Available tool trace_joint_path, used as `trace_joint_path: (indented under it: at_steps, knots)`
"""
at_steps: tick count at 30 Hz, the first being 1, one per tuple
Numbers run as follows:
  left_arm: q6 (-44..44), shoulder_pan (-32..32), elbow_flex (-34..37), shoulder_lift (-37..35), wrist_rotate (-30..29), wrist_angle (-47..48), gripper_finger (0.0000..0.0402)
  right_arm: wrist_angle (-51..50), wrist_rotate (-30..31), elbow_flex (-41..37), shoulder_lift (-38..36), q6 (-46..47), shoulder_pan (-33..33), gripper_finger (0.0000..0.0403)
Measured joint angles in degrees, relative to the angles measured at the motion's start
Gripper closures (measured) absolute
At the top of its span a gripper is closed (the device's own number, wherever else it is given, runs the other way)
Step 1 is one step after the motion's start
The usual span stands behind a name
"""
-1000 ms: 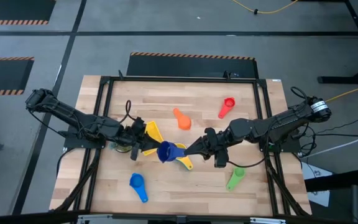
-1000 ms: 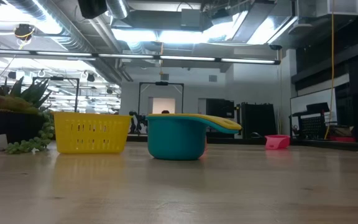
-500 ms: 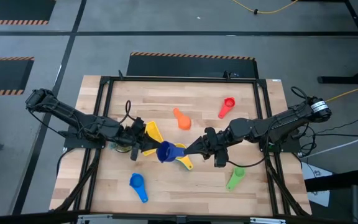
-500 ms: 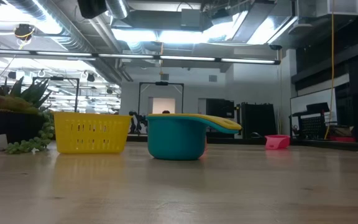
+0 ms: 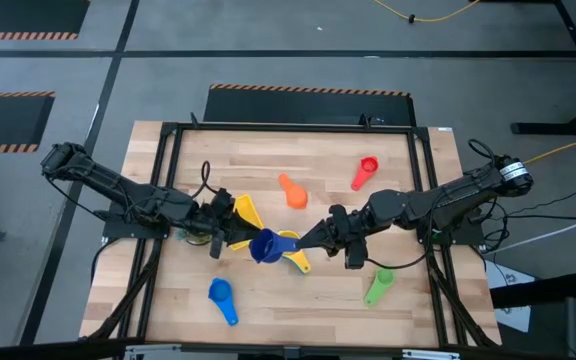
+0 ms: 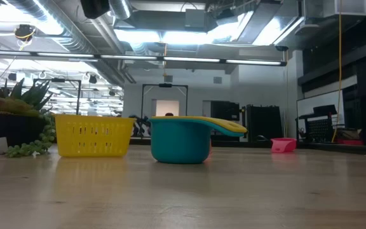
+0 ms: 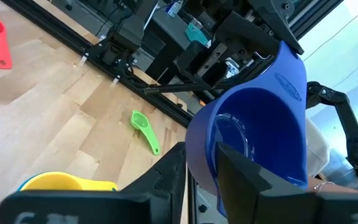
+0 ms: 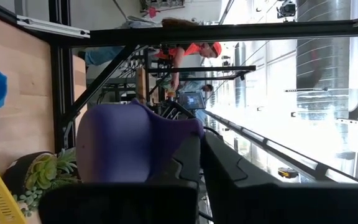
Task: Nest measuring cups in basket
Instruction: Stack the dark blue measuring cup on top of the yellow measuring cup
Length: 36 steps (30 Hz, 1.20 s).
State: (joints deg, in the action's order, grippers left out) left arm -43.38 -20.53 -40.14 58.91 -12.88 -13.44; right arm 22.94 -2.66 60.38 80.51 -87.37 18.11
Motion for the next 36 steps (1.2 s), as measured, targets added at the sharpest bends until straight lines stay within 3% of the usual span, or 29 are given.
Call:
trace_joint_path:
  at_steps: [20,29,36]
  knots:
    - [0.0,0.0,0.0,0.0,-1.2,0.2,0.0325,0.5,-1.8,0.0,0.0,1.6,-3.7,0.0393]
    - [-0.3,0.1,0.0,0.1,-3.5,0.2,0.0392,0.5,-2.0,0.0,0.0,1.7,-3.7,0.0370]
    - [0.1,0.1,-0.1,0.0,-2.8,-0.1,0.0394,0.4,-1.5,0.0,0.0,5.7,-3.7,0.0348]
